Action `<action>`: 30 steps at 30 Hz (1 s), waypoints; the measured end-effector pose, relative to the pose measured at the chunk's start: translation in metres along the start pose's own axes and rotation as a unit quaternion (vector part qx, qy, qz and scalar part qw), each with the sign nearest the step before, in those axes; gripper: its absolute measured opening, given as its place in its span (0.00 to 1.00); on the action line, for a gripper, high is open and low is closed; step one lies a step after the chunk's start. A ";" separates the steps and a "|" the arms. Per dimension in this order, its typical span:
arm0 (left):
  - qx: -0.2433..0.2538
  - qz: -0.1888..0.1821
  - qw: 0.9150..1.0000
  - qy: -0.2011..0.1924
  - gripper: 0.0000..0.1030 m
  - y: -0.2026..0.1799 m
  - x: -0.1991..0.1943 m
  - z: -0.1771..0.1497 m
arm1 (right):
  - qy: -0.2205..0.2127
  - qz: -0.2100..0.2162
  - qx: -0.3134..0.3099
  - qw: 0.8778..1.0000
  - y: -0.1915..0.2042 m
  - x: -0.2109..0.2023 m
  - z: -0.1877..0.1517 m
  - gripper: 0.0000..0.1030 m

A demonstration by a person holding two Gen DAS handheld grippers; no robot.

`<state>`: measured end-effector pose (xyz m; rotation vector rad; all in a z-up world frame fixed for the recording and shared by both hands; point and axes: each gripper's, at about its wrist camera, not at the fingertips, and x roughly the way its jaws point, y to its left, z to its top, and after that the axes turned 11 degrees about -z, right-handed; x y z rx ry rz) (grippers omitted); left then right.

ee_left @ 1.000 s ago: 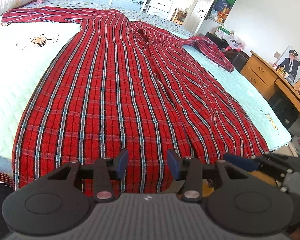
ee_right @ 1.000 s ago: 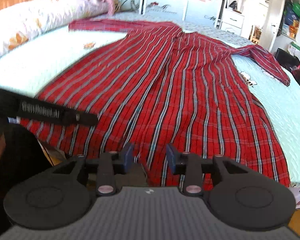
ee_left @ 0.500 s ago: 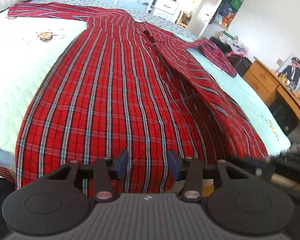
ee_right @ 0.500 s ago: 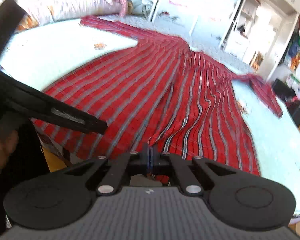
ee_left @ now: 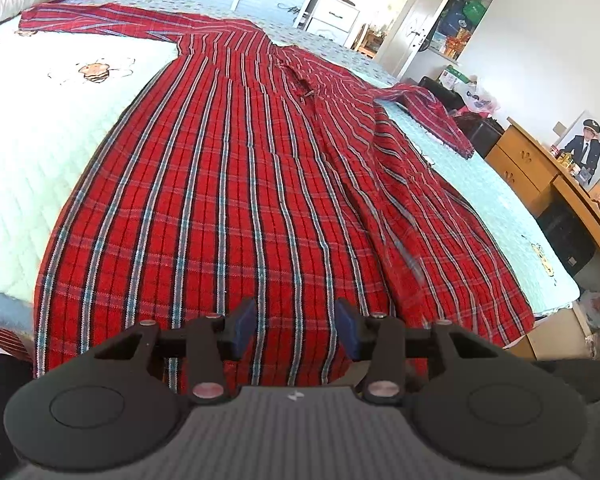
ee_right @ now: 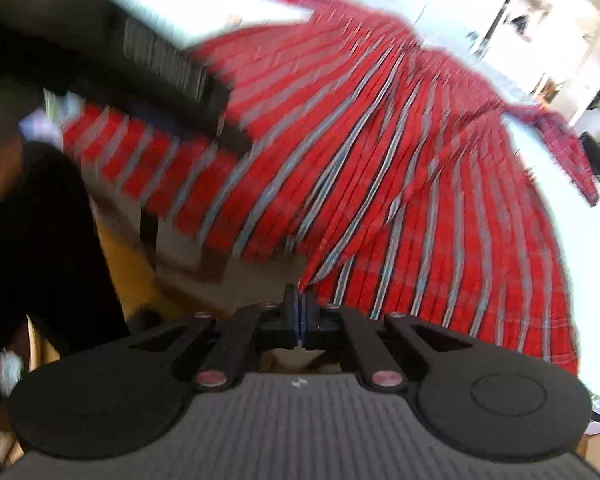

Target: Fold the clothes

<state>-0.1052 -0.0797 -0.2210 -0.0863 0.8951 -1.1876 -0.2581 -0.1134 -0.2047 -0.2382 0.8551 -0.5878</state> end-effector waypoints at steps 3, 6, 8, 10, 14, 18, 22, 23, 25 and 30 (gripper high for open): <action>-0.003 0.001 1.000 -0.001 0.44 0.001 -0.001 0.000 | -0.035 -0.017 0.010 0.999 -0.004 -0.016 0.004 0.37; -0.006 0.003 1.000 -0.005 0.44 0.002 -0.004 0.001 | -0.058 0.022 0.044 0.997 -0.011 -0.028 0.008 0.36; -0.007 0.004 1.000 -0.009 0.44 0.003 -0.005 0.002 | -0.035 0.049 0.061 0.996 -0.013 -0.019 0.007 0.36; -0.009 0.005 1.000 -0.012 0.44 0.004 -0.007 0.003 | 0.014 0.086 0.100 0.991 -0.020 0.002 0.003 0.35; -0.012 0.007 1.000 -0.018 0.45 0.005 -0.010 0.004 | 0.100 0.161 0.220 0.957 -0.039 0.045 -0.006 0.35; -0.011 0.009 1.000 -0.021 0.45 0.006 -0.013 0.004 | 0.148 0.210 0.332 0.908 -0.055 0.069 -0.015 0.36; -0.010 0.012 1.000 -0.020 0.46 0.006 -0.015 0.004 | 0.172 0.257 0.449 0.839 -0.070 0.086 -0.031 0.36; -0.010 0.013 1.000 -0.020 0.46 0.006 -0.014 0.003 | 0.178 0.262 0.465 0.826 -0.070 0.091 -0.033 0.37; -0.008 0.015 1.000 -0.019 0.46 0.005 -0.014 0.003 | 0.192 0.270 0.492 0.805 -0.068 0.102 -0.038 0.37; -0.002 0.020 1.000 -0.019 0.46 0.002 -0.016 0.003 | 0.197 0.287 0.514 0.784 -0.059 0.108 -0.042 0.02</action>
